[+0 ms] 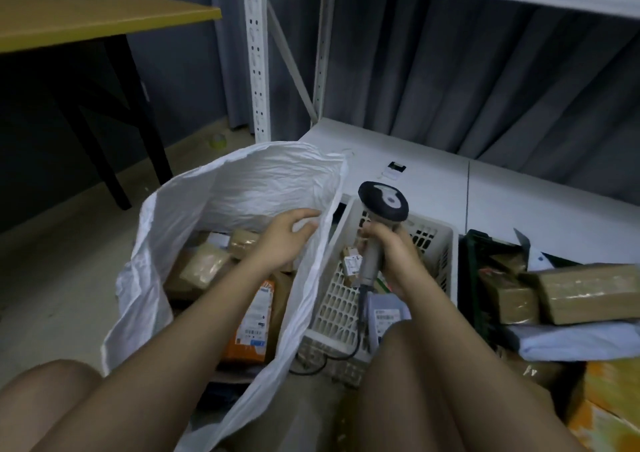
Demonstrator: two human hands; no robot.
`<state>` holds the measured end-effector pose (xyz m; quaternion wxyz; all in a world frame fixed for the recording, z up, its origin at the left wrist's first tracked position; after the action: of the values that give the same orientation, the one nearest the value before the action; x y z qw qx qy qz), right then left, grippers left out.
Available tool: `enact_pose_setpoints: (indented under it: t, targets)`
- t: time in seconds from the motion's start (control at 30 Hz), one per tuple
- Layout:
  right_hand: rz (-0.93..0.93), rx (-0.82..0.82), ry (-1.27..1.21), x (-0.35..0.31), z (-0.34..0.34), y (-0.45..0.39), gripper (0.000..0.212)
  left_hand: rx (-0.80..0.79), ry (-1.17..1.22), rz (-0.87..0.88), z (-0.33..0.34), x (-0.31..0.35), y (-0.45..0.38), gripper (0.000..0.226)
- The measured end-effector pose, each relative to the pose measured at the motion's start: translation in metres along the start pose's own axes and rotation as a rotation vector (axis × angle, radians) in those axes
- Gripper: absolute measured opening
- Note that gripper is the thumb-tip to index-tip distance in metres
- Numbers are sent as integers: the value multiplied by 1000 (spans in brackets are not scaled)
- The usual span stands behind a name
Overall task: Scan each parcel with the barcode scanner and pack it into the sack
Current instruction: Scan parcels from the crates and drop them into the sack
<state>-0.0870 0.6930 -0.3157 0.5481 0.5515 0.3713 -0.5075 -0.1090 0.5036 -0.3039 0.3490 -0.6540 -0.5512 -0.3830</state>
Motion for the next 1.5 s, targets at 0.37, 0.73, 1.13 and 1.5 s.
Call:
enact_pose_setpoints:
  t: [0.37,0.73,1.13,1.5]
  targets:
    - [191,-110,-401,43,-57,-37,47,-233,219,-118,129,14,-50,29]
    - [387,232,569,188,-157,-119,35,-274,-32,-290,196,-78,-97,25]
    - [450,-25,1169,229,-168,-143,62,-241,79,-403,202,-100,-106,28]
    - [161,185,771,102,-155,-97,38,-110,114,-210,148,-3,-61,31]
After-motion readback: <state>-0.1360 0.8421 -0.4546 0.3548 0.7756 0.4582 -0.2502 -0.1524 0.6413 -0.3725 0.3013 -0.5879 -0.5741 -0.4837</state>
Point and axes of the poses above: each hand's wrist, its own y-axis away from the middle knuckle, its own z-axis out of the palm, x = y × z, the point moved 3 cm from there along -y, towards the middle knuckle, and after that the axes turned 1 degree about y, right-handed, at the moved point
